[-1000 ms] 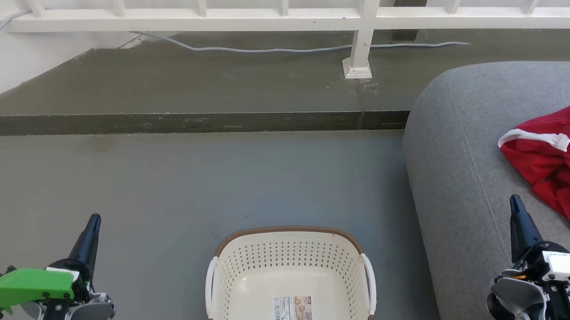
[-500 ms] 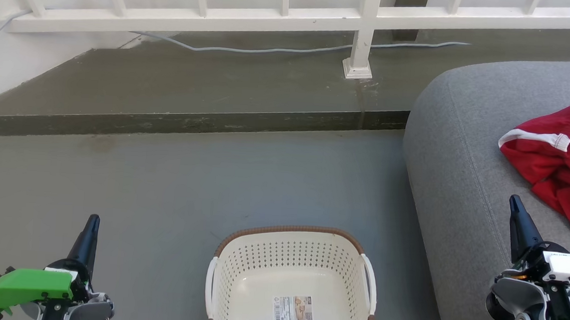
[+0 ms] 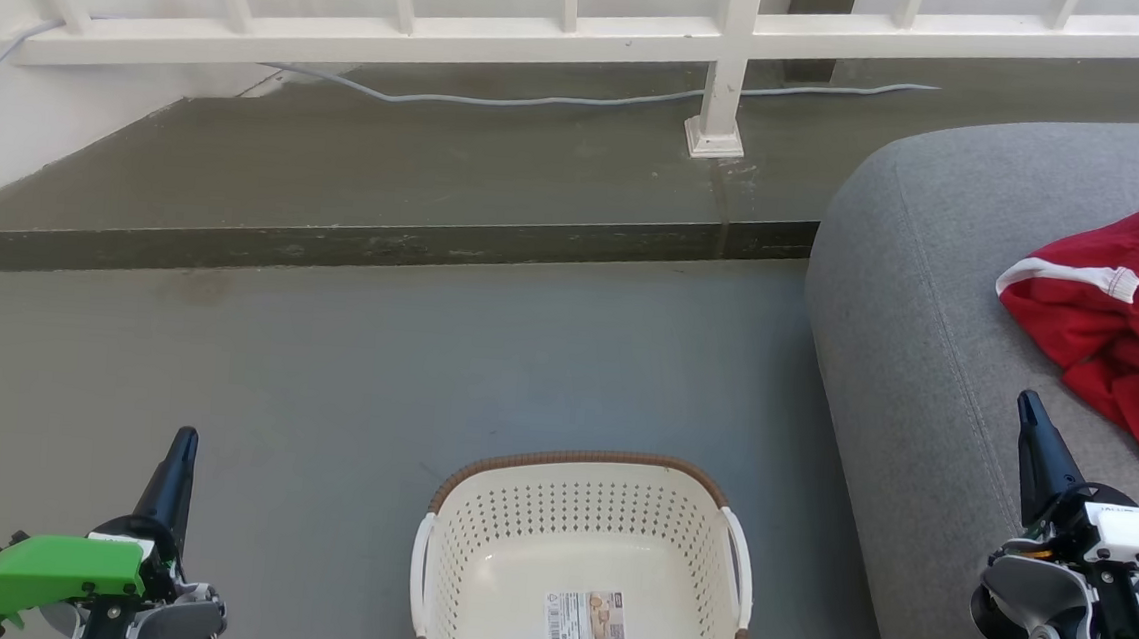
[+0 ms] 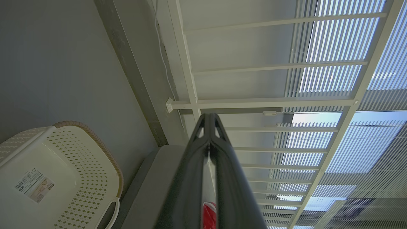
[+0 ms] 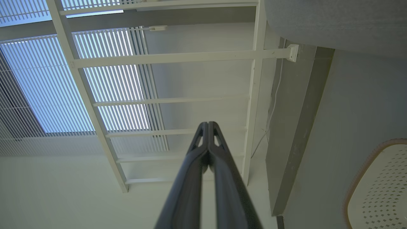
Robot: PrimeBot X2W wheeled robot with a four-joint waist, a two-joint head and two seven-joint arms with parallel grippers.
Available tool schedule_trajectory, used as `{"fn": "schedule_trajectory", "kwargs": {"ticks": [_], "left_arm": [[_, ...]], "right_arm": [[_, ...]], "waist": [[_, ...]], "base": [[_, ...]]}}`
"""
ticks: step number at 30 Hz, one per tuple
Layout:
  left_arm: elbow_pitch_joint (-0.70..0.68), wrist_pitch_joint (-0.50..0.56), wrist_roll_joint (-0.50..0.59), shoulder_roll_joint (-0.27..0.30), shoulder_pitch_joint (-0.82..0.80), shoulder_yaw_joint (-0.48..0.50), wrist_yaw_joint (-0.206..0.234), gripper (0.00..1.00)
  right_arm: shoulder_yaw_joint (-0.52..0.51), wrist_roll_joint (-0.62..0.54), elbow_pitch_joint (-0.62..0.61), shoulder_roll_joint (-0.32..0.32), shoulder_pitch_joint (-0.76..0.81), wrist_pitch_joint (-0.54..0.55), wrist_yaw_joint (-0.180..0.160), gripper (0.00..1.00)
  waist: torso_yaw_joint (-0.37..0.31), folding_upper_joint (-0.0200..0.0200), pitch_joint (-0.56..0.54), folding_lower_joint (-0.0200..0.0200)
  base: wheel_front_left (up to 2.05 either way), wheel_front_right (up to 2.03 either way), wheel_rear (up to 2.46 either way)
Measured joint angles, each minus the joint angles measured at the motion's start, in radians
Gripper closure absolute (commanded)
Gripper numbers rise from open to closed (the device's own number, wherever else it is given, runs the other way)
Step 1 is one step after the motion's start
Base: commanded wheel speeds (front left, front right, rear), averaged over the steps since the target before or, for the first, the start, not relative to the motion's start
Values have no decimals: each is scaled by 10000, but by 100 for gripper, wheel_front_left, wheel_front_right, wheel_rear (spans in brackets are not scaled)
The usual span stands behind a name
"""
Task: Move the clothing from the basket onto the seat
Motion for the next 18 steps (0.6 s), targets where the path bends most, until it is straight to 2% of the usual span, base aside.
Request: {"fn": "schedule_trajectory", "kwargs": {"ticks": [18], "left_arm": [[96,6,0,0,-115,31,-88,100]], "right_arm": [[-13,0,35,2,0,4,21,100]], "waist": [[1,0,-3,0]], "base": [[0,0,0]]}}
